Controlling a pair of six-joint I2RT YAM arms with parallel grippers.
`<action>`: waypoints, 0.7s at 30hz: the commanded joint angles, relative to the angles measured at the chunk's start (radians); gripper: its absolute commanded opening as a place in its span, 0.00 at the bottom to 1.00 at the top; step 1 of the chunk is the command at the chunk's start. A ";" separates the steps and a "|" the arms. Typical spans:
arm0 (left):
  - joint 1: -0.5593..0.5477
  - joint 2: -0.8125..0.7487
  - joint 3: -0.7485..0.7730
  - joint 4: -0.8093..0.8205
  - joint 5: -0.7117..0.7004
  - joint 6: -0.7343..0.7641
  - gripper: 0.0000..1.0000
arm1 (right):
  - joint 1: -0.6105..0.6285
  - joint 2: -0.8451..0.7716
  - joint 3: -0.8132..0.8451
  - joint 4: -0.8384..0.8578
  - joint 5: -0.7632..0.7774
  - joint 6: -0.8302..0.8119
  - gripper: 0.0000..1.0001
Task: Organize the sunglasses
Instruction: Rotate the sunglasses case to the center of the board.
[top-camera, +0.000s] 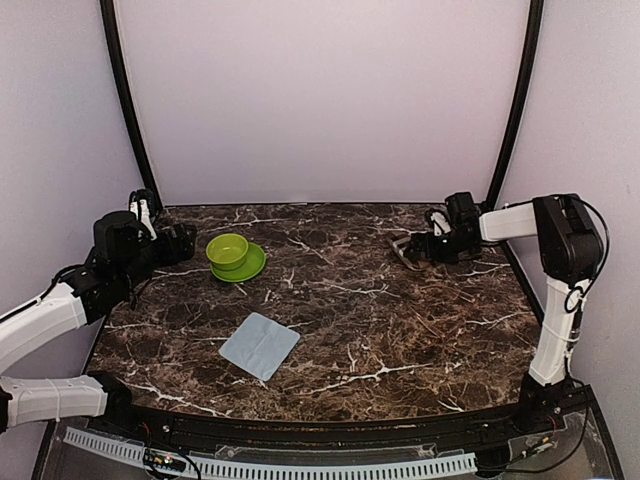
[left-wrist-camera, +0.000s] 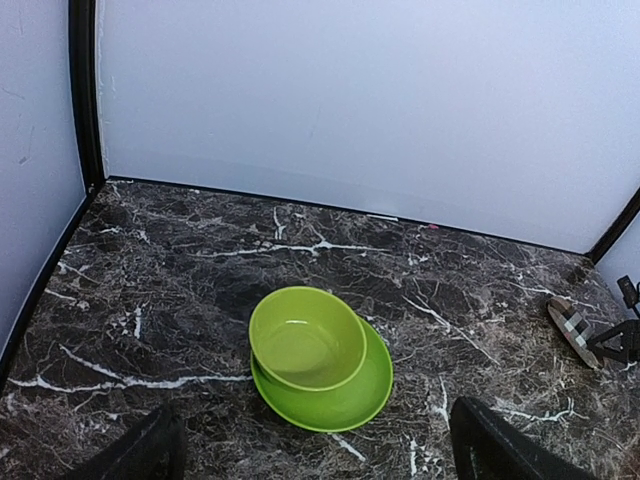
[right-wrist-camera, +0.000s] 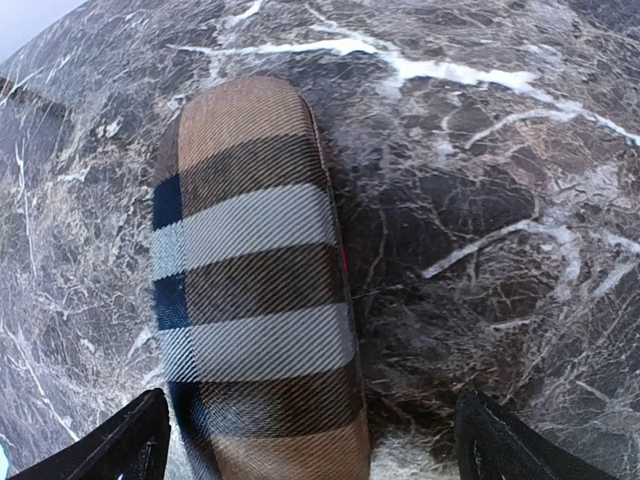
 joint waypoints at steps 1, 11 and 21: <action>-0.006 -0.015 -0.018 0.014 0.013 -0.013 0.94 | 0.036 -0.029 0.006 -0.014 0.027 -0.058 0.99; -0.006 -0.033 -0.027 0.000 0.004 -0.015 0.94 | 0.114 0.038 0.095 -0.072 0.181 -0.112 0.99; -0.006 -0.043 -0.031 -0.008 0.012 -0.026 0.93 | 0.195 0.127 0.207 -0.166 0.483 -0.168 0.93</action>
